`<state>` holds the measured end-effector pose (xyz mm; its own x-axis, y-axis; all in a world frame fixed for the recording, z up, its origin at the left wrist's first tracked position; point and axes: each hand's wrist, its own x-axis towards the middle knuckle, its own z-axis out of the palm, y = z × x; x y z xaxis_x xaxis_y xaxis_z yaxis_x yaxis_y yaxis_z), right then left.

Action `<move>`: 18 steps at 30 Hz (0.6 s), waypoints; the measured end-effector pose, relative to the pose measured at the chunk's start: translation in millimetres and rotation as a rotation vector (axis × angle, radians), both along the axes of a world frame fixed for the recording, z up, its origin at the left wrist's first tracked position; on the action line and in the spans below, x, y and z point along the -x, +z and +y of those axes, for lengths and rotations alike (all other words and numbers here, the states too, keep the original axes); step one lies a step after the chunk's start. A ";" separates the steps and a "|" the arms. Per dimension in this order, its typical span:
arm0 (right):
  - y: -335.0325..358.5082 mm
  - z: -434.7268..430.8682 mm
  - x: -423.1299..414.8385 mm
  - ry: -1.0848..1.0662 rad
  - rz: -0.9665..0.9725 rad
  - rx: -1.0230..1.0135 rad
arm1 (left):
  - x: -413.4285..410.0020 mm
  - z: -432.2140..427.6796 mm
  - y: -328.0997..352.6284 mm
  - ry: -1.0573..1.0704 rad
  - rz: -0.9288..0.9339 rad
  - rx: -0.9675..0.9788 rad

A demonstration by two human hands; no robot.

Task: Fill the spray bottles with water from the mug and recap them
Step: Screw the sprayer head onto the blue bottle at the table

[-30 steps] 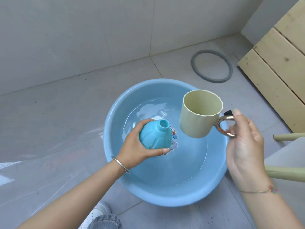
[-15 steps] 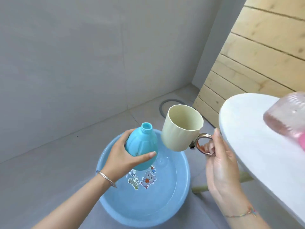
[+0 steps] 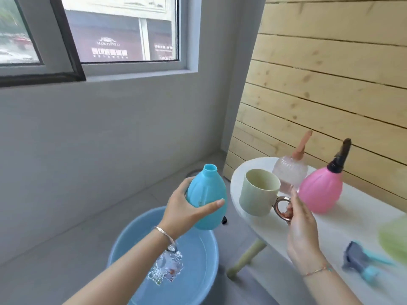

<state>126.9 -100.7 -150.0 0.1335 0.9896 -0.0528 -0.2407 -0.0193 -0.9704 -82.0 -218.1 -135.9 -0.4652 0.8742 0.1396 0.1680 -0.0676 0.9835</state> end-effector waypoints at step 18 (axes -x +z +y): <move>-1.1 -0.5 -75.5 0.051 -0.307 -0.047 | -101.6 20.4 32.7 -0.177 0.090 -0.023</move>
